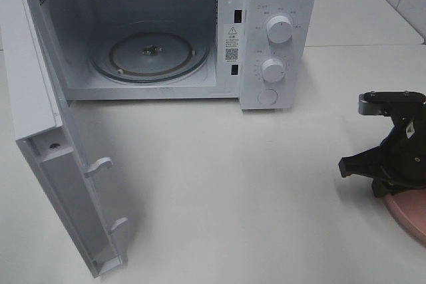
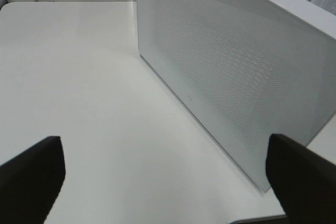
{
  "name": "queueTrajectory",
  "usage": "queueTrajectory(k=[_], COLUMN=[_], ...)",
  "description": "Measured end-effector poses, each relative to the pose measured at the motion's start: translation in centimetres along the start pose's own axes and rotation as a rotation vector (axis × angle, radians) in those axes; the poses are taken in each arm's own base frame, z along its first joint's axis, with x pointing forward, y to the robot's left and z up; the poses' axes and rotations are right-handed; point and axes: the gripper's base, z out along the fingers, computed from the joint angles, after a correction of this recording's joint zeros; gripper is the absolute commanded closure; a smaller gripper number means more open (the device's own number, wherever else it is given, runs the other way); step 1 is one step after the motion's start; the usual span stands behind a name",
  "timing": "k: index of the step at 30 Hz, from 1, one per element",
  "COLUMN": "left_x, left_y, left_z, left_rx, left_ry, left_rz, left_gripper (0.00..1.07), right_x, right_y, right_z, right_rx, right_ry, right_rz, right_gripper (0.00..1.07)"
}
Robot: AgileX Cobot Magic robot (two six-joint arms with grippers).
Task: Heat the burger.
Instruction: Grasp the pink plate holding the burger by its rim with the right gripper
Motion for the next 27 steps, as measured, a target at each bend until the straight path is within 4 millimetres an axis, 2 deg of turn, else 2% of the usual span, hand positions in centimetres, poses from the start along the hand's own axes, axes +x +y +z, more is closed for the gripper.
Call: queueTrajectory(k=[11, 27], left_x=[0.0, 0.0], left_y=[0.0, 0.0], left_z=[0.0, 0.0], left_rx=[0.0, 0.0], left_ry=[0.0, 0.0], left_rz=[0.0, 0.0], left_gripper=[0.11, 0.11], right_x=[0.1, 0.7], right_y=[0.4, 2.1], right_z=[-0.1, -0.4], right_rx=[0.008, 0.141], right_ry=[0.005, 0.024], right_rz=[-0.03, -0.124], right_gripper=[1.07, 1.07])
